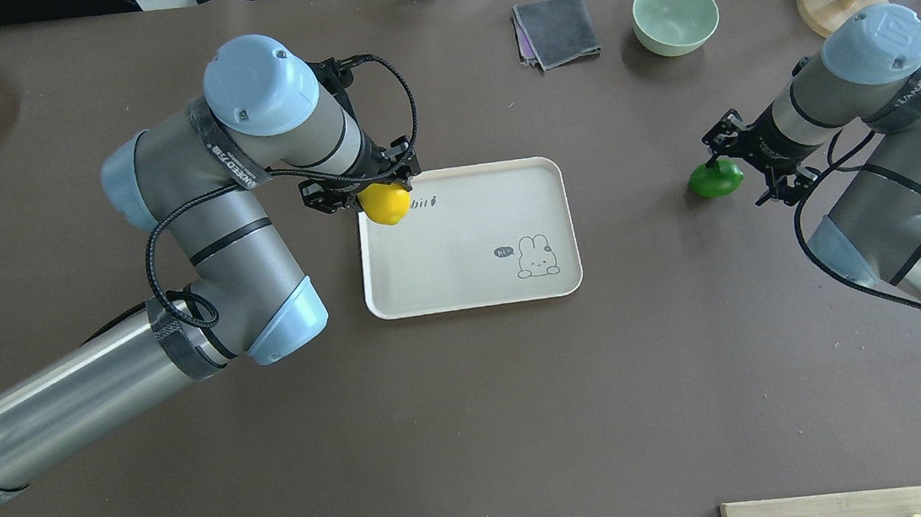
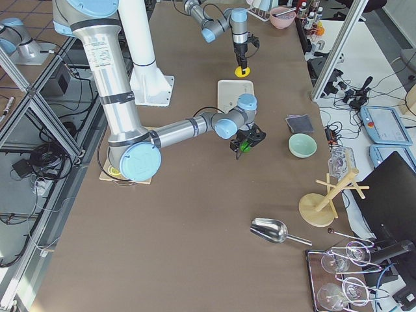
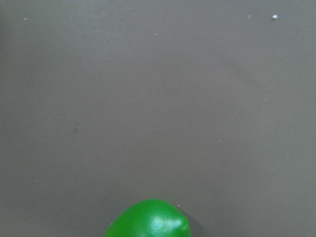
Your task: Place all lemons on tray
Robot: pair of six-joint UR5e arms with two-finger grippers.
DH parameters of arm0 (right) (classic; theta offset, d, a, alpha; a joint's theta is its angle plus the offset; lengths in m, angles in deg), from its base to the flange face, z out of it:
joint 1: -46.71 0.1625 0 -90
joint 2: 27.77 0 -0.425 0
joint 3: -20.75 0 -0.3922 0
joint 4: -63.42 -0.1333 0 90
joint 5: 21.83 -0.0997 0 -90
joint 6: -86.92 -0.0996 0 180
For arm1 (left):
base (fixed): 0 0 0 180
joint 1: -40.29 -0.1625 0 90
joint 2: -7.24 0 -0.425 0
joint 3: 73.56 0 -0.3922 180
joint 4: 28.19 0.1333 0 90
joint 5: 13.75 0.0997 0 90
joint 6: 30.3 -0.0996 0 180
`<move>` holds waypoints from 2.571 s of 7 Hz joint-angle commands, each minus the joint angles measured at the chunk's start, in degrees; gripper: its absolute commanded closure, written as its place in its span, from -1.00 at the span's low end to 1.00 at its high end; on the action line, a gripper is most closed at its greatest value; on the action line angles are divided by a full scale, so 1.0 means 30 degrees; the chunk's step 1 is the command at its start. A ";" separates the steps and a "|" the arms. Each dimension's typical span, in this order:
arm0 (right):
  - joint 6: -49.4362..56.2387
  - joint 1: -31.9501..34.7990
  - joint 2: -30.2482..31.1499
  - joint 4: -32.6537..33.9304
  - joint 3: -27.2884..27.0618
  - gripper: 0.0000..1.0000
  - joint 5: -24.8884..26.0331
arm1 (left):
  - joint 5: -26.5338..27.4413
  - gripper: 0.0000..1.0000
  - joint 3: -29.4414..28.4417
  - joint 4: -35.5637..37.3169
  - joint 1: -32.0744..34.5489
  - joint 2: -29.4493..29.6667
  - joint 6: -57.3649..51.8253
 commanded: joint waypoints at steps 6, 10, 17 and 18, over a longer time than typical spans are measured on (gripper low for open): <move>0.0103 0.0775 -0.1480 0.0029 0.0737 1.00 -0.0691 | 0.0738 1.00 0.0151 0.0021 -0.0223 -0.0552 -0.0064; -0.0072 -0.0094 -0.4022 0.0321 0.0795 1.00 -0.1513 | 0.2174 1.00 0.0005 -0.0008 -0.2128 -0.0700 -0.0151; -0.0747 -0.3089 -0.7364 0.0000 0.2694 0.83 0.0011 | 0.1091 -0.97 0.0355 0.0080 -0.1016 -0.0670 -0.1558; -0.0718 -0.3091 -0.7427 0.0000 0.2758 -0.98 0.0070 | 0.1090 -0.97 0.0414 0.0312 -0.0956 -0.0671 -0.1674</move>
